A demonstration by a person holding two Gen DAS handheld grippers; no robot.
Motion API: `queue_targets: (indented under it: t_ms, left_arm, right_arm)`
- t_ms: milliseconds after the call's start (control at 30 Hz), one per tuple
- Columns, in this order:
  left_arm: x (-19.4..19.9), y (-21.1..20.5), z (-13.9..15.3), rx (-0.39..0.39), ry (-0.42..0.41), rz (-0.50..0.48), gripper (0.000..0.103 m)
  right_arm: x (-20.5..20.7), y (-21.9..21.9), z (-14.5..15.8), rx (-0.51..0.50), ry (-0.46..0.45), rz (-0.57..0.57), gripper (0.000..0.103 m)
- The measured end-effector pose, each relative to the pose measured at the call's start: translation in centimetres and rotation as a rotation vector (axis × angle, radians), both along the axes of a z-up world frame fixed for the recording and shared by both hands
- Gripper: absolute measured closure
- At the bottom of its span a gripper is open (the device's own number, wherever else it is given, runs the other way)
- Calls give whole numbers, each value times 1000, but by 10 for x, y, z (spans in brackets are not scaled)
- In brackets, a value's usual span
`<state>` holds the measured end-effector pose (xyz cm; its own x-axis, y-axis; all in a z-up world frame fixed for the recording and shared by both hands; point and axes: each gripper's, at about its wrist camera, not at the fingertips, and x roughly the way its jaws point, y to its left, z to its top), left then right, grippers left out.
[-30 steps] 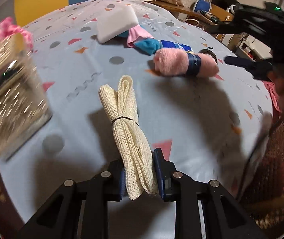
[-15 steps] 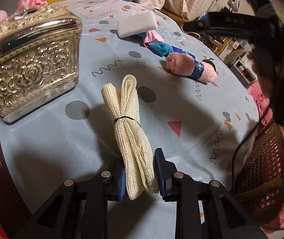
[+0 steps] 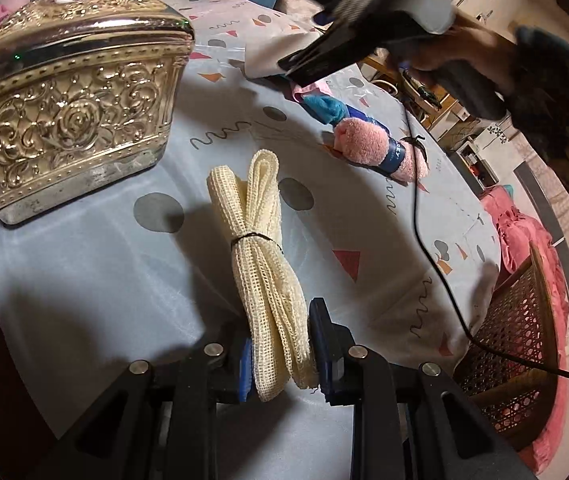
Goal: Organize soft objects
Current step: 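Grasp the white sponge with the right gripper while left holds the mesh bundle, then lift the mesh bundle with left toward the gold tray while right lifts the sponge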
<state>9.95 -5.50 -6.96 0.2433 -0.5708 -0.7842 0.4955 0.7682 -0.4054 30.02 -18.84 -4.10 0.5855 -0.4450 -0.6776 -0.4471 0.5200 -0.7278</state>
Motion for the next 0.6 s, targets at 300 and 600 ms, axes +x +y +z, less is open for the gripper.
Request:
queue_targets:
  t_ms: [300, 600]
  left_arm:
    - [1, 3, -2, -17, 9, 10, 77]
    - [-2, -2, -2, -1, -16, 12, 76]
  right_arm:
    - [19, -11, -10, 42, 53, -84, 44]
    - [-56, -45, 37, 617, 121, -343, 42]
